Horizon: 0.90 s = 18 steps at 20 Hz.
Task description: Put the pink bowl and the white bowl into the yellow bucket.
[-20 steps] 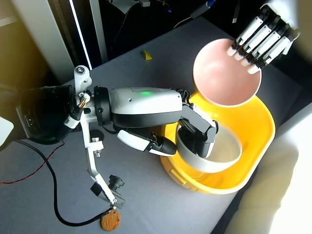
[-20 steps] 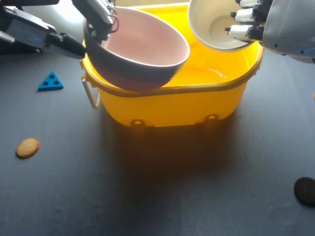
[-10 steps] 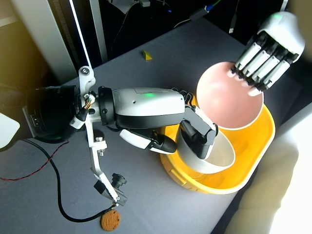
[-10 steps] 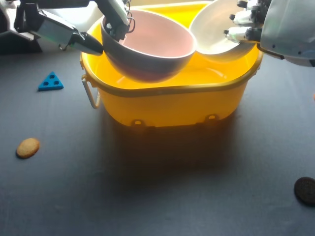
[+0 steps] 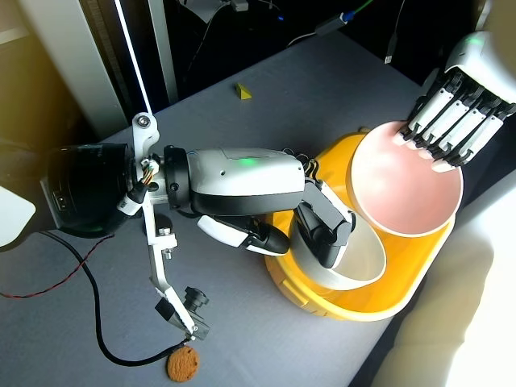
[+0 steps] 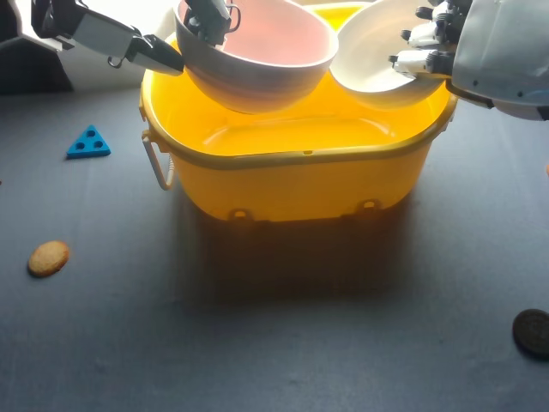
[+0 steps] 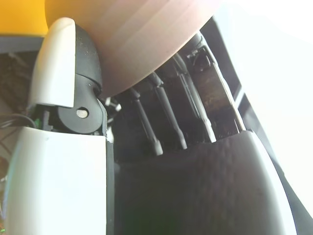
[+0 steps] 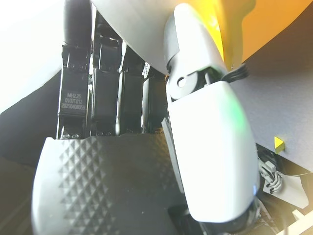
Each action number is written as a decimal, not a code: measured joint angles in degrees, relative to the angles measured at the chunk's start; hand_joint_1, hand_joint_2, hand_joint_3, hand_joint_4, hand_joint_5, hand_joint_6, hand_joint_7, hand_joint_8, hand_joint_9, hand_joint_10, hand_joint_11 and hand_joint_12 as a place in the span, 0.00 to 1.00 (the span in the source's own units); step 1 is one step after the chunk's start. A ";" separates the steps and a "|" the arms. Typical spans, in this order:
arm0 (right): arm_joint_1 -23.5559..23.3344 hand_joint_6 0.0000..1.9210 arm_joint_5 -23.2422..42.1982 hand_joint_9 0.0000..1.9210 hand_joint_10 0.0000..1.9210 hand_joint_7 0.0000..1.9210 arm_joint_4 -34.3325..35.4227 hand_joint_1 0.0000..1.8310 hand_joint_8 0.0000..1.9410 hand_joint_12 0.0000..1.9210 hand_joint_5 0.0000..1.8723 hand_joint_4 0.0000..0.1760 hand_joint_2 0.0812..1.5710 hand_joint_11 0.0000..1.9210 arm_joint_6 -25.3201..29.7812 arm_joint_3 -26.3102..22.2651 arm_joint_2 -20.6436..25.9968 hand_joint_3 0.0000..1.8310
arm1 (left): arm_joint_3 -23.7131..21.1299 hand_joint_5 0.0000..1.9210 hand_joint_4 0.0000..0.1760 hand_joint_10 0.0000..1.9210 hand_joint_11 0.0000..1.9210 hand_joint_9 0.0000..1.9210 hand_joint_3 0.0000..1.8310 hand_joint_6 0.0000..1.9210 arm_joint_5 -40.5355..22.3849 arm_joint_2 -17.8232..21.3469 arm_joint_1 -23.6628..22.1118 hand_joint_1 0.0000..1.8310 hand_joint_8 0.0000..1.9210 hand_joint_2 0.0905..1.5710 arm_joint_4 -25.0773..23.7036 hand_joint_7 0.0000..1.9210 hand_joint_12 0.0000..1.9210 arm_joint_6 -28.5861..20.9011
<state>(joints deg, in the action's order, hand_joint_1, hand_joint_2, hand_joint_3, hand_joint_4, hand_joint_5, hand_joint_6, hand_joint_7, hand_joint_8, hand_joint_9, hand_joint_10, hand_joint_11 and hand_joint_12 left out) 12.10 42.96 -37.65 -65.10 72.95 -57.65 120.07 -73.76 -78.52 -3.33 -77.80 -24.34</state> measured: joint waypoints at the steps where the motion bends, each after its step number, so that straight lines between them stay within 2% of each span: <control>1: 0.00 0.65 0.02 0.62 0.03 0.49 0.00 0.65 0.55 0.54 0.43 0.04 0.73 0.40 0.02 -0.13 -0.02 0.00 | -0.11 0.50 0.00 0.56 0.32 0.46 0.00 0.48 -0.07 0.22 -0.13 0.75 0.55 0.68 0.00 0.54 0.52 0.00; 3: 0.00 0.64 0.04 0.62 0.03 0.49 0.02 0.65 0.55 0.54 0.44 0.06 0.73 0.40 0.13 -0.15 -0.13 0.00 | -0.35 0.49 0.00 0.55 0.34 0.46 0.00 0.48 -0.28 0.57 -0.85 0.75 0.56 0.69 -0.24 0.54 0.55 -0.02; 6: 0.00 0.63 0.26 0.62 0.03 0.50 0.02 0.65 0.53 0.53 0.45 0.09 0.72 0.40 0.17 -0.37 -0.13 0.00 | -0.35 0.51 0.00 0.54 0.35 0.48 0.00 0.47 -0.44 0.90 -0.85 0.75 0.53 0.68 -0.50 0.54 0.50 -0.11; 7: 0.00 0.66 0.31 0.61 0.02 0.48 -0.07 0.65 0.56 0.53 0.42 0.06 0.74 0.39 0.17 -0.37 -0.13 0.00 | -0.37 0.51 0.00 0.54 0.34 0.47 0.00 0.47 -0.44 0.94 -0.85 0.75 0.54 0.68 -0.66 0.54 0.49 -0.11; 9: 0.00 0.68 0.35 0.60 0.02 0.46 0.24 0.64 0.58 0.54 0.42 0.08 0.75 0.38 0.17 -0.39 -0.13 0.00 | -1.68 0.49 0.00 0.56 0.33 0.45 0.00 0.51 -0.33 1.95 -0.85 0.75 0.54 0.69 -0.76 0.53 0.49 -0.17; 11: 0.00 0.65 0.28 0.60 0.01 0.47 1.09 0.65 0.56 0.55 0.44 0.11 0.74 0.37 0.17 -0.46 -0.13 0.00 | -3.06 0.48 0.00 0.58 0.33 0.44 0.00 0.54 -0.42 2.80 -0.81 0.75 0.58 0.70 -0.85 0.51 0.49 -0.15; 12: -0.02 0.71 0.22 0.55 0.01 0.44 1.46 0.64 0.61 0.57 0.40 0.08 0.76 0.31 0.17 -0.59 -0.13 0.00 | -3.67 0.47 0.00 0.34 0.31 0.44 0.00 0.60 -0.42 3.13 -0.74 0.67 0.58 0.72 -0.87 0.47 0.49 -0.15; 13: -0.04 0.33 0.04 0.49 0.00 0.38 1.84 0.59 0.30 0.59 0.34 0.00 0.70 0.25 0.17 -0.70 -0.13 0.00 | -4.15 0.27 0.00 0.21 0.17 0.32 0.01 0.31 -0.46 3.45 -0.39 0.62 0.28 0.77 -0.81 0.31 0.53 -0.13; 14: -0.04 0.14 0.04 0.42 0.00 0.36 1.90 0.54 0.11 0.60 0.31 0.00 0.67 0.19 0.13 -0.79 -0.13 0.00 | -4.35 0.22 0.00 0.10 0.05 0.23 0.00 0.14 -0.35 3.58 0.13 0.54 0.10 0.80 -0.94 0.25 0.56 -0.15; 15: -0.04 0.06 0.15 0.37 0.00 0.35 2.05 0.52 0.04 0.60 0.30 0.00 0.67 0.14 0.15 -0.85 -0.13 0.00 | -4.63 0.19 0.00 0.05 0.01 0.19 0.00 0.06 -0.26 3.76 0.61 0.47 0.03 0.82 -0.98 0.22 0.55 -0.15; 16: -0.04 0.02 0.09 0.32 0.00 0.31 2.14 0.50 0.01 0.59 0.27 0.00 0.66 0.09 0.11 -1.20 -0.13 0.00 | -4.81 0.14 0.00 0.01 0.00 0.14 0.00 0.02 -0.20 3.76 0.76 0.41 0.01 0.79 -1.09 0.17 0.49 -0.13; 17: -0.04 0.01 0.24 0.31 0.00 0.30 2.10 0.48 0.00 0.57 0.27 0.00 0.65 0.08 0.11 -1.44 -0.13 0.00 | -4.81 0.11 0.00 0.00 0.00 0.12 0.00 0.00 -0.24 3.76 0.76 0.37 0.00 0.76 -1.03 0.13 0.45 -0.13; 18: -0.04 0.00 0.63 0.30 0.00 0.29 1.90 0.48 0.00 0.56 0.26 0.00 0.65 0.07 0.13 -1.62 -0.15 0.00 | -4.81 0.08 0.00 0.00 0.00 0.09 0.00 0.00 -0.17 3.76 0.76 0.37 0.00 0.73 -0.70 0.10 0.40 -0.13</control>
<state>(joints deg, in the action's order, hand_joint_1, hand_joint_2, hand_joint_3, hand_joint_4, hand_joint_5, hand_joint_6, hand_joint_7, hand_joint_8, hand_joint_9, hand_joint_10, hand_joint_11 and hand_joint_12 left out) 12.05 43.59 -35.75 -64.97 71.33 -57.80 115.26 -73.93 -74.76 -2.57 -78.50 -24.47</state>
